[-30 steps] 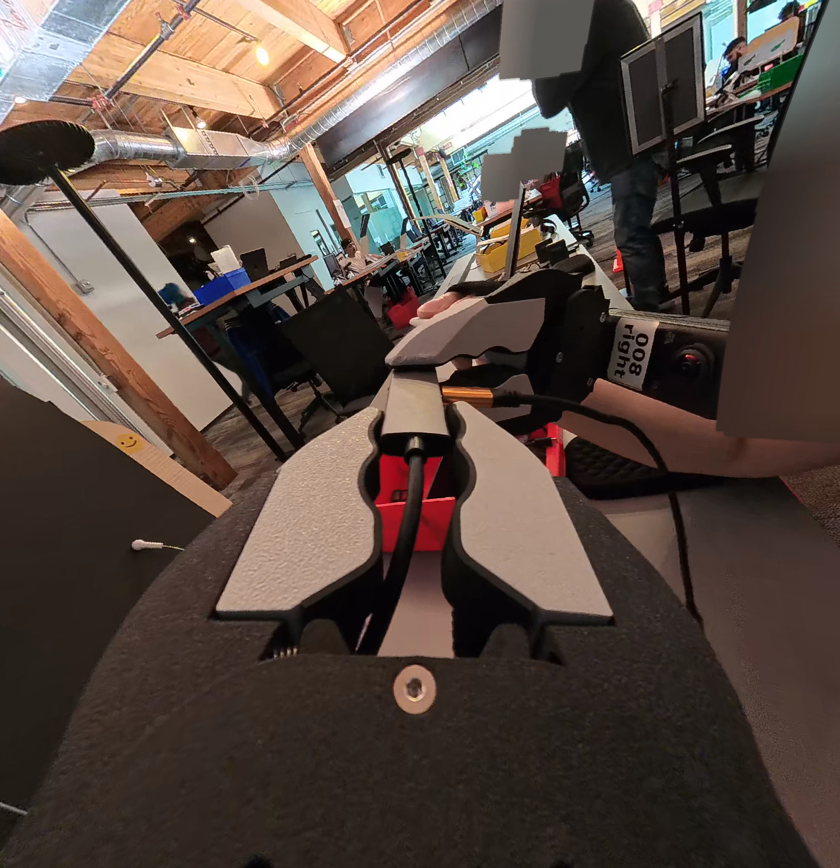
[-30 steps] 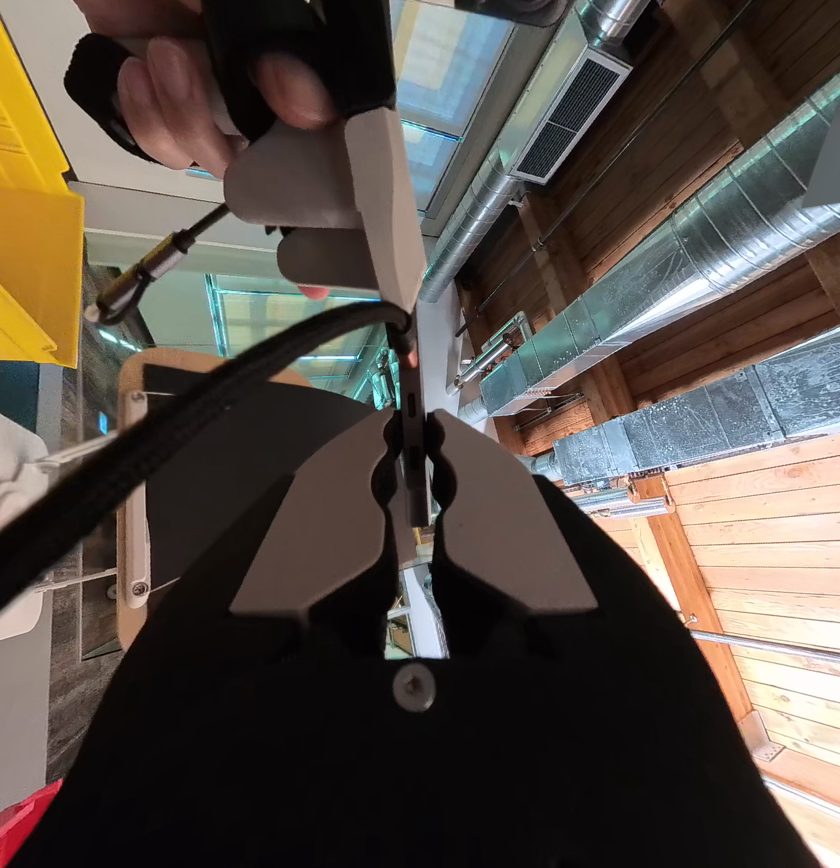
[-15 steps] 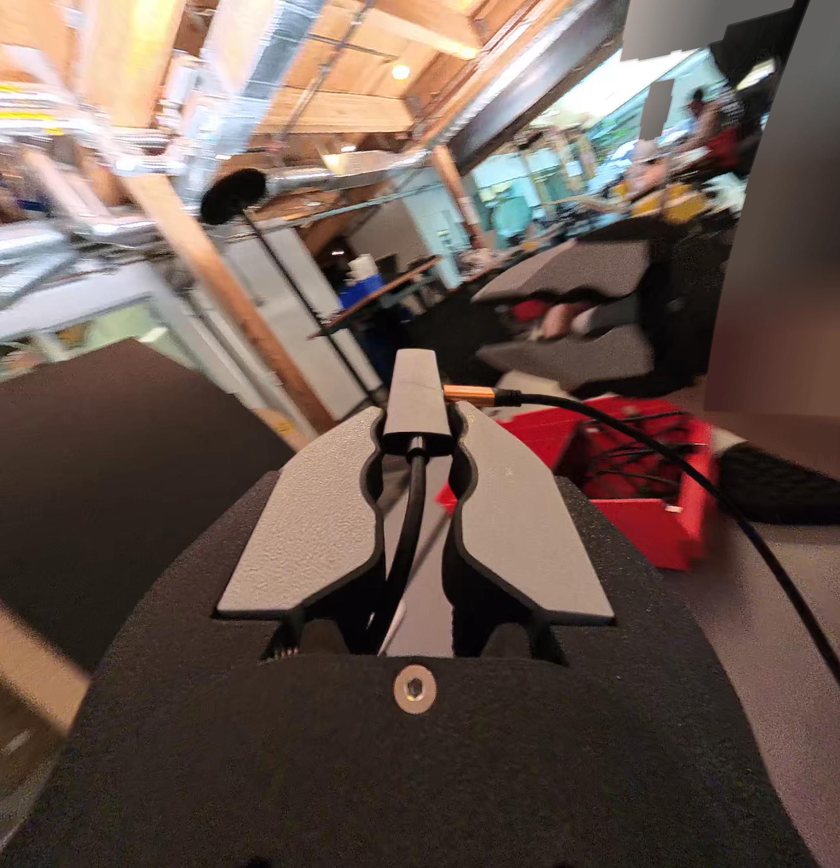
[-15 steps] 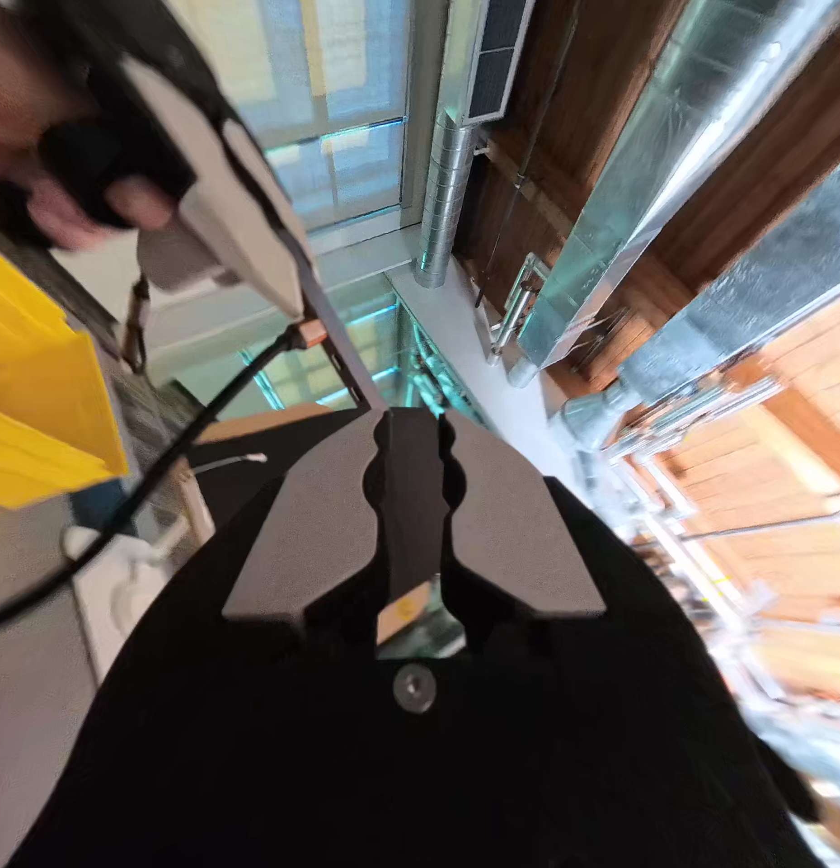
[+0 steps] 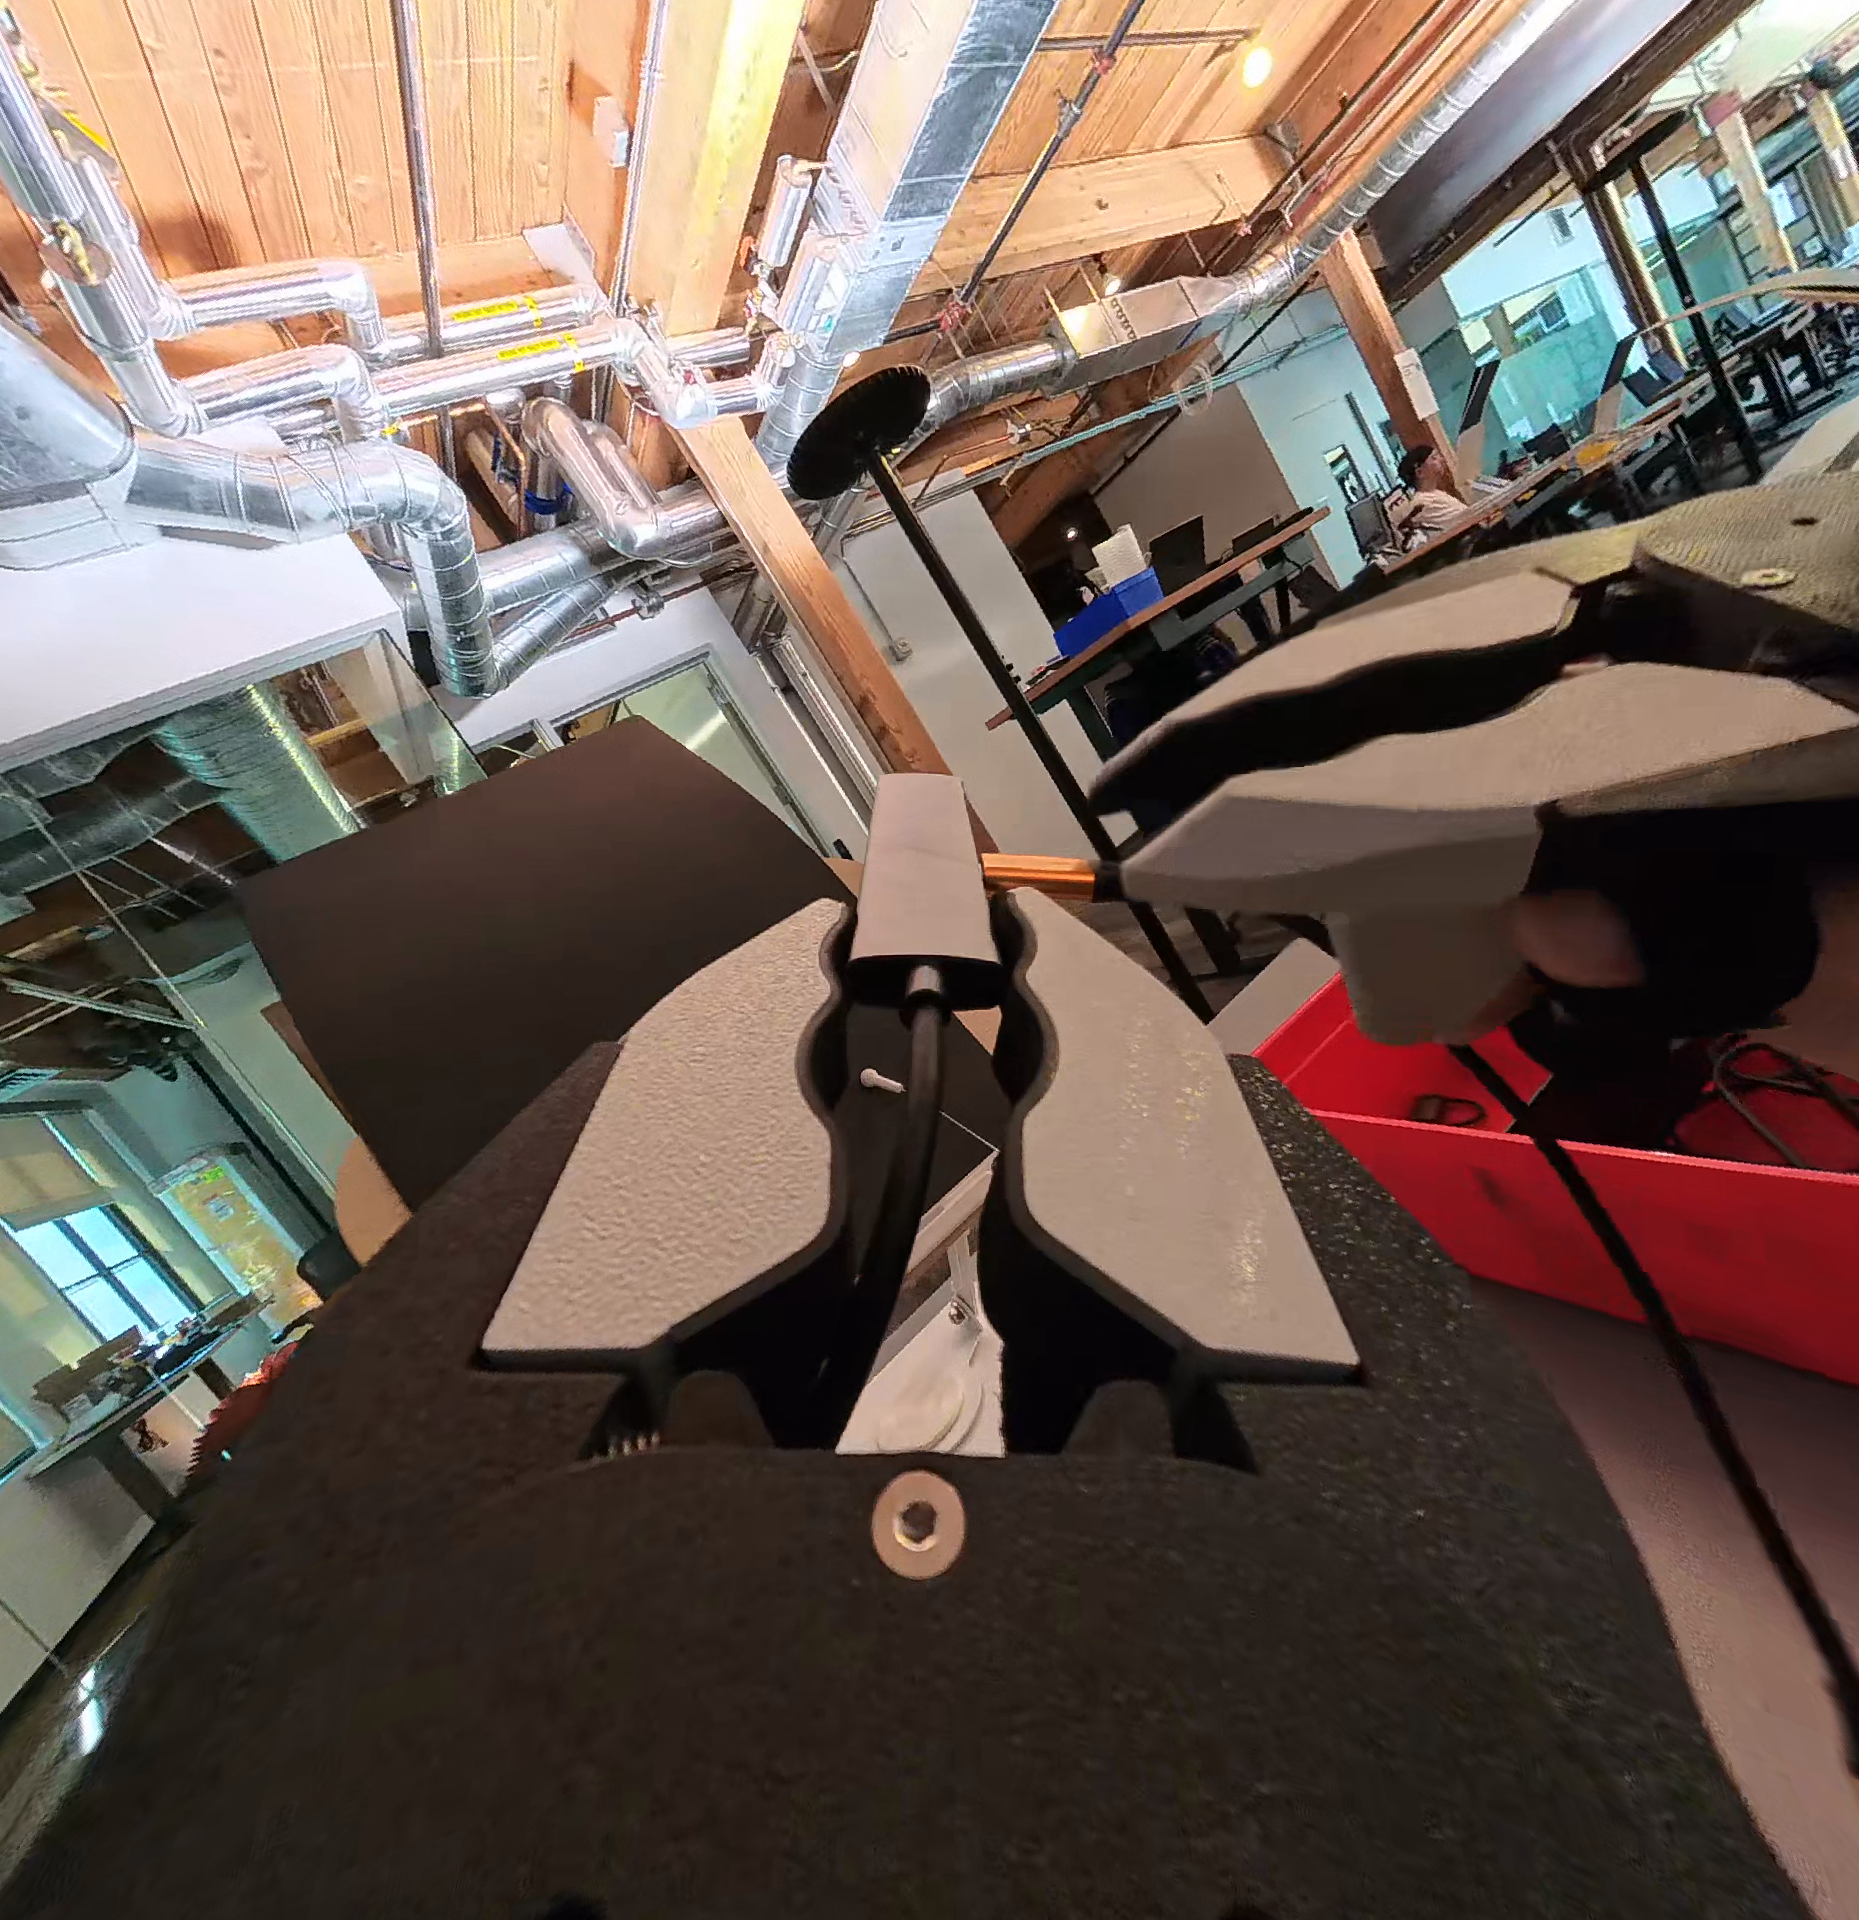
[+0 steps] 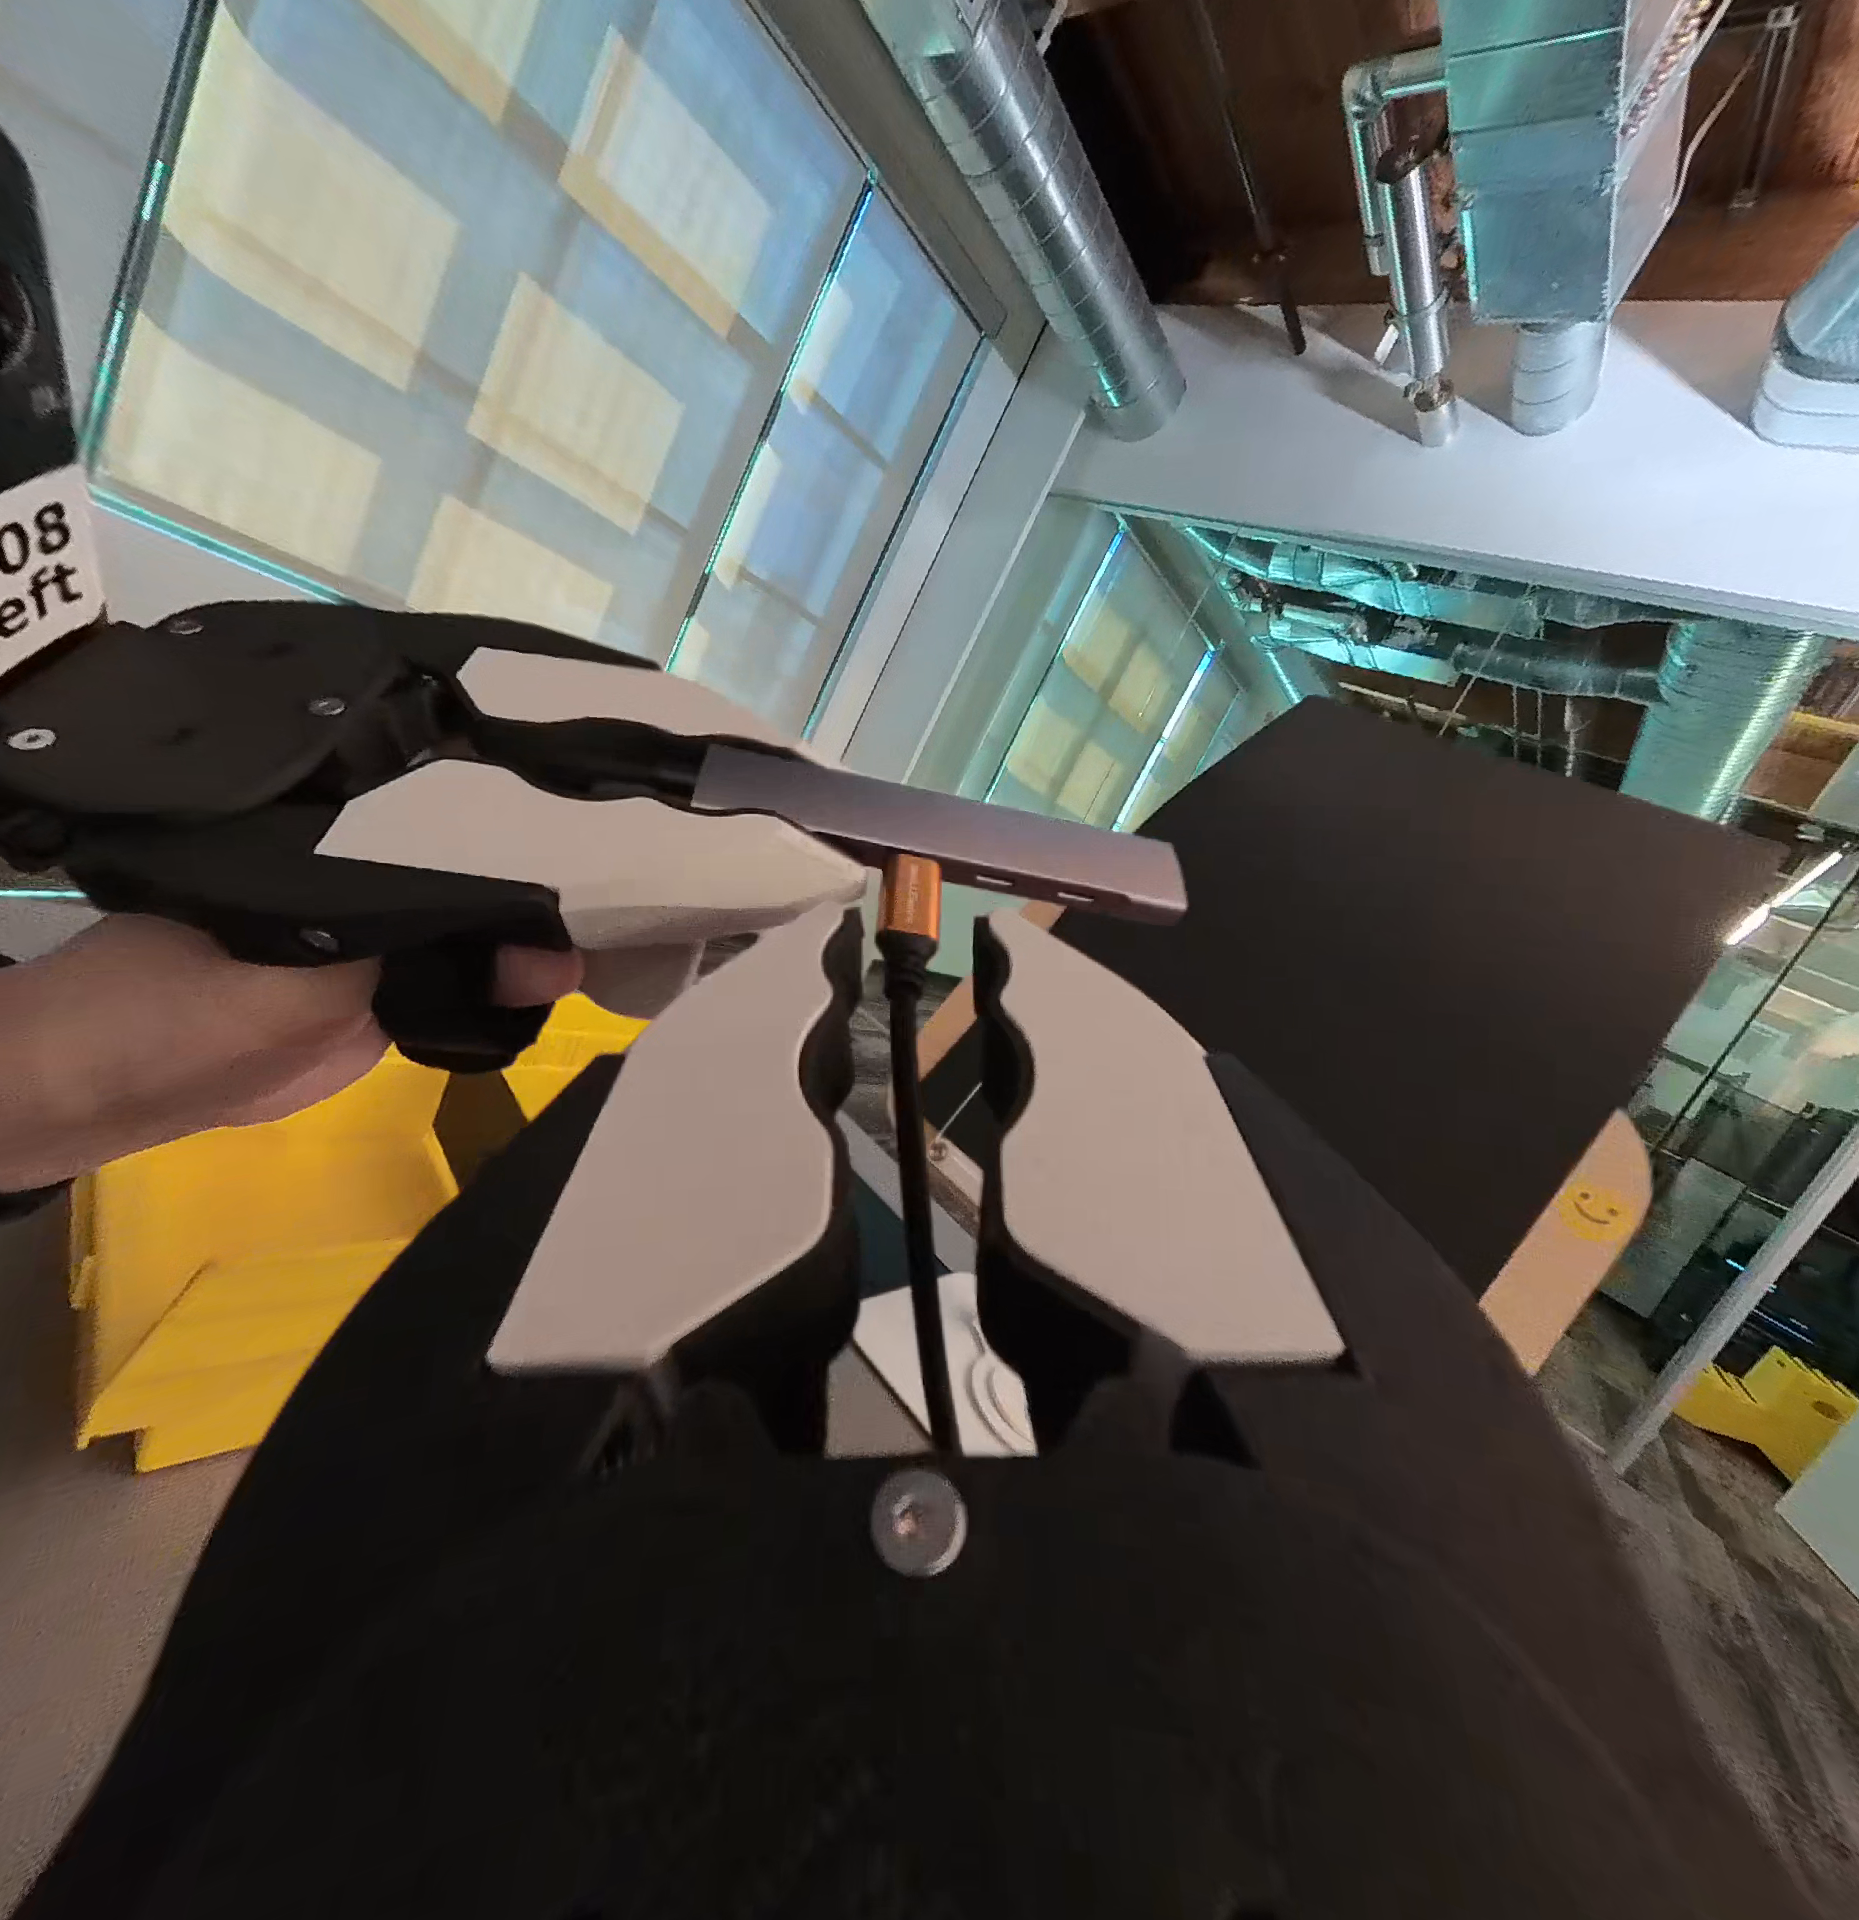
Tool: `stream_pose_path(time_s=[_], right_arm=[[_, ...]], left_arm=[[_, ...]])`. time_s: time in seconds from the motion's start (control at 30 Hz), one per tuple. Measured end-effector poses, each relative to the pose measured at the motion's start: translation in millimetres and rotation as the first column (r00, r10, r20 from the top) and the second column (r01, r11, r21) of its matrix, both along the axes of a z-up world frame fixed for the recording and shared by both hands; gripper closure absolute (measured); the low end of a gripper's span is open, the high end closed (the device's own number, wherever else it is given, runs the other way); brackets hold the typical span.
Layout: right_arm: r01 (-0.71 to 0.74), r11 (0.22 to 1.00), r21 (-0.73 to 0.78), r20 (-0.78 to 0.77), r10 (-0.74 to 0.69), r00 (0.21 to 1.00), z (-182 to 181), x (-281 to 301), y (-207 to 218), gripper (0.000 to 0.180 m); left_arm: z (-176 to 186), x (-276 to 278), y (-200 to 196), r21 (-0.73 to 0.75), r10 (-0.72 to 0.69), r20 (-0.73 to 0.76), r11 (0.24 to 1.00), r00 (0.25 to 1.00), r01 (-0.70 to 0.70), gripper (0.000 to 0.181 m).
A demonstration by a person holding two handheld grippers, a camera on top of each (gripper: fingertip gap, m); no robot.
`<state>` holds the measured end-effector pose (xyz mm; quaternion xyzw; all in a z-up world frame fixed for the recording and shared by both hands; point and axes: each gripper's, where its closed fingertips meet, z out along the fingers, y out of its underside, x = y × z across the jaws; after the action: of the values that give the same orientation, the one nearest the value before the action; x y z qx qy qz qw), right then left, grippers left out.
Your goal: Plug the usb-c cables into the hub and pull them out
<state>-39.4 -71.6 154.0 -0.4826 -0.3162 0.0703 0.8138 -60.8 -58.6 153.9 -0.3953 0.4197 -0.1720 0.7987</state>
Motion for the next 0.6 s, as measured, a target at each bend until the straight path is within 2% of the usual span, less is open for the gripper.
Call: stream_pose_path(time_s=[0.23,0.33,0.47,0.6], right_arm=[[-0.005,0.998,-0.059,-0.096,-0.001,0.995,-10.6,1.6,9.6,0.162],[0.019,0.999,-0.028,-0.153,-0.023,0.988,-8.0,7.0,8.6,0.163],[0.070,0.996,0.062,-0.149,-0.060,0.987,-5.8,7.5,3.2,0.166],[0.082,0.993,0.081,-0.157,-0.069,0.985,-5.4,8.1,2.1,0.166]], left_arm=[[-6.9,10.2,-3.0,0.016,0.006,0.000,1.000,1.000,-0.006,0.157],[-6.9,13.6,-7.1,0.020,-0.005,0.013,1.000,1.000,0.005,0.157],[-5.9,15.9,-10.3,-0.006,-0.031,0.035,0.999,0.999,0.031,0.157],[-5.3,16.5,-11.5,-0.023,-0.044,0.053,0.999,0.998,0.045,0.157]])
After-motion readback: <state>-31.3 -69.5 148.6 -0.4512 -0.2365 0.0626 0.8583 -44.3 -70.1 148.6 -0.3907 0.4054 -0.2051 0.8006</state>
